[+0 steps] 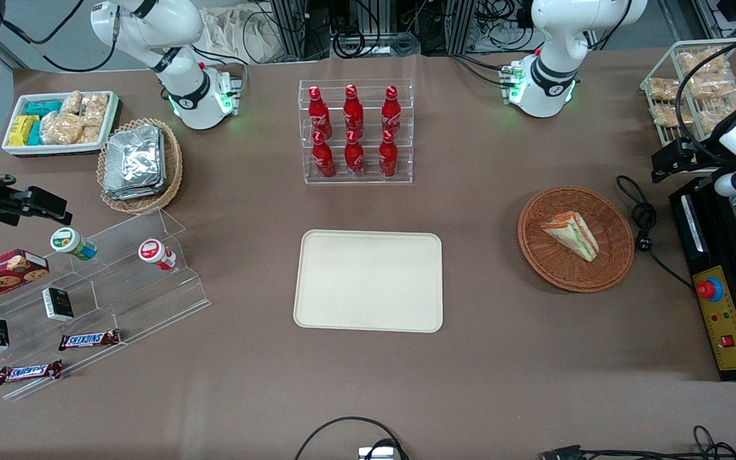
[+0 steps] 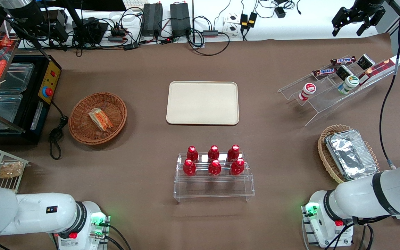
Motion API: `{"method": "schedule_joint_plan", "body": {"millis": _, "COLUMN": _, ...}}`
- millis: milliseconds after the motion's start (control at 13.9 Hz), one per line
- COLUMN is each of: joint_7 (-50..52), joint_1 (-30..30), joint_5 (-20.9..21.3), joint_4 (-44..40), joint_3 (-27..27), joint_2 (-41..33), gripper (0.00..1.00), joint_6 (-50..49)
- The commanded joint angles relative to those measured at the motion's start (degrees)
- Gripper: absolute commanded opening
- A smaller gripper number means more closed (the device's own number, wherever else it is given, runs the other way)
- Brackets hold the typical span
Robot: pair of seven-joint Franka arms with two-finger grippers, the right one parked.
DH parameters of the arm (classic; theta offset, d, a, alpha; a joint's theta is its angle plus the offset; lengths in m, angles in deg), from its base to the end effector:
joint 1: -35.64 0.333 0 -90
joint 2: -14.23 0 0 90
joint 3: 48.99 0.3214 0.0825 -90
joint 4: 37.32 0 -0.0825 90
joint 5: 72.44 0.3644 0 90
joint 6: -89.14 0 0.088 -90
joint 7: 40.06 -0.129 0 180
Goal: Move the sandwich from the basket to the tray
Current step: 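Lower the open left gripper over the wrapped sandwich in the wicker basket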
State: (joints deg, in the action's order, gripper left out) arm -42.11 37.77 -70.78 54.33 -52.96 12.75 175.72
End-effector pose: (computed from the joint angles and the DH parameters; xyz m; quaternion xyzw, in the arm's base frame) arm 0.5184 -0.0132 0.6036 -0.9988 0.0335 0.0314 0.0153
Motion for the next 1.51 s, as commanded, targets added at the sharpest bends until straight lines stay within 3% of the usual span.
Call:
{"method": "schedule_joint_plan", "body": {"millis": 0, "joint_7": -0.85, "joint_1": 0.77, "joint_5": 0.19, "joint_4": -1.74, "joint_3": -0.34, "joint_2": 0.96, "gripper": 1.0, "joint_6": -0.98}}
{"method": "schedule_joint_plan", "body": {"millis": 431, "joint_7": 4.3, "joint_1": 1.03, "joint_5": 0.45, "joint_4": 2.81, "joint_3": -0.07, "joint_2": 2.28, "gripper": 1.0, "joint_6": 0.68}}
{"method": "schedule_joint_plan", "body": {"millis": 1007, "joint_7": 22.86, "joint_1": 0.95, "joint_5": 0.72, "joint_4": 30.13, "joint_3": -0.16, "joint_2": -6.24, "gripper": 1.0, "joint_6": 24.57}}
{"method": "schedule_joint_plan", "body": {"millis": 1438, "joint_7": 31.05, "joint_1": 0.95, "joint_5": 0.63, "joint_4": 41.74, "joint_3": -0.25, "joint_2": -6.95, "gripper": 1.0, "joint_6": 37.49}}
